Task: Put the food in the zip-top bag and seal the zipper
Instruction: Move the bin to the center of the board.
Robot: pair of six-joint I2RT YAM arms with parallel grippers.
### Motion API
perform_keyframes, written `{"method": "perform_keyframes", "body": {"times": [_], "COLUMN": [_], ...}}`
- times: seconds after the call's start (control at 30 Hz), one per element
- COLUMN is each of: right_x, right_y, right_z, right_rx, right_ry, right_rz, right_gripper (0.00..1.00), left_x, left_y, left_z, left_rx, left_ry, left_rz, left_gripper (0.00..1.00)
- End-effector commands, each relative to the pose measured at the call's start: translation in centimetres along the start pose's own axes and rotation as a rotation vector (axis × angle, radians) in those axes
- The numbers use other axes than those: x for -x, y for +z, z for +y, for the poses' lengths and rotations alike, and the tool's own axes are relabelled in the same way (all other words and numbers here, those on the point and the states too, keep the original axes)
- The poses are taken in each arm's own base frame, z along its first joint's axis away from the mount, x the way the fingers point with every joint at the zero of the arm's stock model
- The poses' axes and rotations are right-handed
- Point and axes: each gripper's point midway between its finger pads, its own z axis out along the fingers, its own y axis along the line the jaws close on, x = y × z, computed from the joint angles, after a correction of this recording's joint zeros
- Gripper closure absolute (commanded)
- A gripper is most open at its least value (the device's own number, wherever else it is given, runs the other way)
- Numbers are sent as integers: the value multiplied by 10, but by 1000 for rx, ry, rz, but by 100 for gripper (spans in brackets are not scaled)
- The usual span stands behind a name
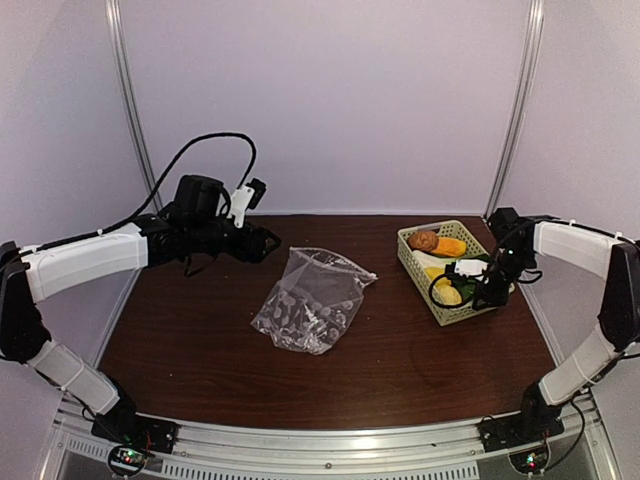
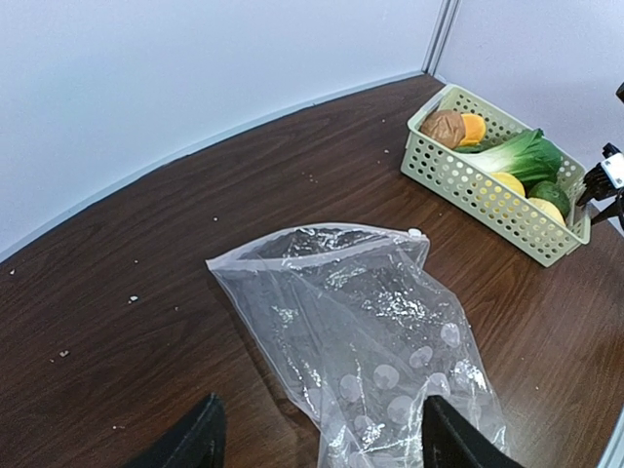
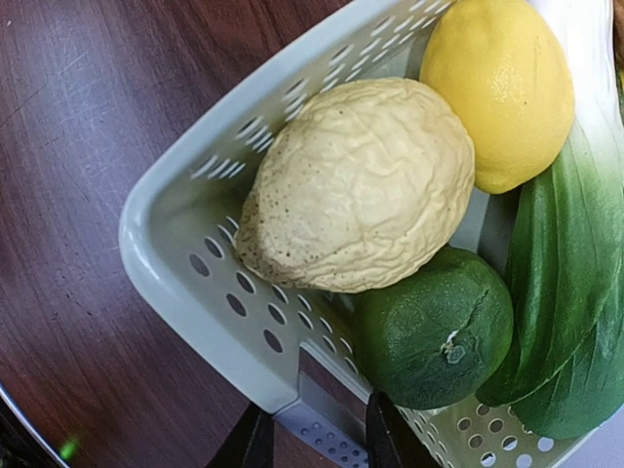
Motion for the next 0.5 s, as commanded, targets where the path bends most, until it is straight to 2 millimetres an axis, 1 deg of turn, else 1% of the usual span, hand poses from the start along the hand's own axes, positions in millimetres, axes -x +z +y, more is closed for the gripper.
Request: {"method": "perform_keyframes", "body": {"times": [0.0, 0.17, 0.33, 0.47], "right_x": [-3, 7, 24, 39], "right_y": [3, 5, 7, 4], "right_z": [2, 12, 28, 47], "right_rx": [-33, -75, -86, -67], "right_ry": [-36, -107, -186, -246], "right_rz": [27, 29, 36, 18], "right_gripper": [70, 75, 85, 91], "left_x": [7, 7, 6, 6], "left_y": [2, 3, 3, 3], "left_z": [-1, -2, -2, -1], "left_rx": [-16, -21, -20, -18], "left_ry": [12, 12, 11, 10], "left_rz": [-16, -15, -14, -13], "left_gripper": [30, 30, 30, 30]}}
